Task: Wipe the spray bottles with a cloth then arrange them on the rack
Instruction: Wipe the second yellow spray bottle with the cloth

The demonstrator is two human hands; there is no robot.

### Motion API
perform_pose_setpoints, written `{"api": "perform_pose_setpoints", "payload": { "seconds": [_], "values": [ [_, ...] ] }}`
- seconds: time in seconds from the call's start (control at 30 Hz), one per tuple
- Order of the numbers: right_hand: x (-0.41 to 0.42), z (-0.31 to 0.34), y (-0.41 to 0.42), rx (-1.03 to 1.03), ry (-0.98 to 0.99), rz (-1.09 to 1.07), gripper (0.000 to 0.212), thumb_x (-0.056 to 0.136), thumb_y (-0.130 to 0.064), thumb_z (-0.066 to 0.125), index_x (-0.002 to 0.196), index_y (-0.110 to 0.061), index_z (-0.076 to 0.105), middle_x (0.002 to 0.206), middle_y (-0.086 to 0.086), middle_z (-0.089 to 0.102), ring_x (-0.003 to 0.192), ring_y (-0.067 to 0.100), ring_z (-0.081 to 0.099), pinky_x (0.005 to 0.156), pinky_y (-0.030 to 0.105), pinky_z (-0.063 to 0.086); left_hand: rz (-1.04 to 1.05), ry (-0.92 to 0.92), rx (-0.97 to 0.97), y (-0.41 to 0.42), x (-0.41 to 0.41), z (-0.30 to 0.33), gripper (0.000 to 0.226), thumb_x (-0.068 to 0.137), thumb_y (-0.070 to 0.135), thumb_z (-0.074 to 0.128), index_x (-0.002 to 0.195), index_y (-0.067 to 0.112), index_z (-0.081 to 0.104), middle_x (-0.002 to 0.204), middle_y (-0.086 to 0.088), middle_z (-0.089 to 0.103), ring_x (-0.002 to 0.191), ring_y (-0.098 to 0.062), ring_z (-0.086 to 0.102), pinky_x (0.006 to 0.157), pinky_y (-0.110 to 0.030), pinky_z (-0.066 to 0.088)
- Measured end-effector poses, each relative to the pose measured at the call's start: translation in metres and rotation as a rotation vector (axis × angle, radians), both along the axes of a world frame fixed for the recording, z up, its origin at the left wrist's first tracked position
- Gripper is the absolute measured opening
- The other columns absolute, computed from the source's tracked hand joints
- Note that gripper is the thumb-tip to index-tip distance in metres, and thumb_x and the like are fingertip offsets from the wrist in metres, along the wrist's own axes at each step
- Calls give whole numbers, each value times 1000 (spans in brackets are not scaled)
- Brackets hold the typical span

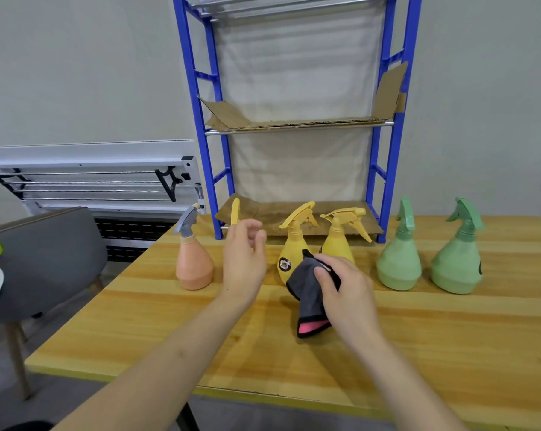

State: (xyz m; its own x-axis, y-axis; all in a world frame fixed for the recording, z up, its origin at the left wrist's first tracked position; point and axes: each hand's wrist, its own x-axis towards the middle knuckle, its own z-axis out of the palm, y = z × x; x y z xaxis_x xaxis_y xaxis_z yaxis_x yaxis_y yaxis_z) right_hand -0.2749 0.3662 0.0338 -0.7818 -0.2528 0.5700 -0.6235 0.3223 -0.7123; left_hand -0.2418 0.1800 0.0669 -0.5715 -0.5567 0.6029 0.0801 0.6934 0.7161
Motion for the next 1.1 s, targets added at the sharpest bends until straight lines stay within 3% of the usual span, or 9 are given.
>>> {"api": "perform_pose_setpoints", "payload": {
  "seconds": [0.1,0.17,0.33,0.43,0.67,0.87,0.97,1.03,1.1],
  "values": [
    [-4,4,7,6,13,-24,25,100,-14,62,123,-20,72,115,-12,70,104,-1,58,89,1,36,-58,-74,3,16,-21,16,27,103,26,58,129,19,59,115,6,60,96,-1,58,84,-14,46],
    [-4,4,13,-9,10,-35,25,99,-12,63,122,-18,73,114,-11,70,102,-3,57,89,-1,35,-88,-141,43,20,-36,20,33,101,31,61,132,19,60,116,6,64,101,-6,61,88,-21,50],
    [-1,7,28,-17,-24,-45,26,99,-14,63,122,-21,73,115,-13,69,107,-1,58,94,9,41,-30,-191,119,23,-47,18,18,104,21,59,118,16,68,103,3,72,99,-13,67,80,-21,47],
    [2,10,35,-18,-38,-47,27,100,-16,62,124,-21,72,118,-12,69,110,1,58,92,2,35,2,-197,78,25,-43,19,17,104,19,57,115,14,69,102,0,73,97,-14,67,83,-23,48],
    [15,19,38,-57,-16,-69,26,100,-15,61,123,-19,72,117,-10,69,104,-5,52,90,-1,34,-11,-205,45,27,-9,18,18,104,18,54,111,14,71,97,1,74,93,-15,67,79,-24,46],
    [31,7,21,-139,-10,-107,27,99,-16,60,123,-16,73,121,-3,72,111,10,62,100,23,45,22,-185,-45,26,30,6,22,106,19,48,111,14,69,94,3,73,90,-13,65,72,-22,42],
    [36,-2,12,-142,-1,-139,27,97,-18,58,119,-15,74,117,-2,74,109,14,65,101,30,48,29,-180,-73,25,56,10,23,106,18,46,107,16,69,93,4,73,89,-11,66,82,-19,51],
    [39,-9,9,-130,-36,-168,28,96,-19,56,117,-16,74,113,-4,74,107,13,66,100,32,50,91,-198,-127,25,71,13,25,108,19,44,111,17,68,96,6,72,83,-5,62,68,-2,42],
    [38,-7,6,-157,-52,-198,26,96,-18,55,114,-18,75,107,-9,72,102,9,65,97,28,51,129,-208,-145,21,75,16,26,109,22,42,116,18,67,103,6,71,85,-4,60,62,-6,38]
  ]
}}
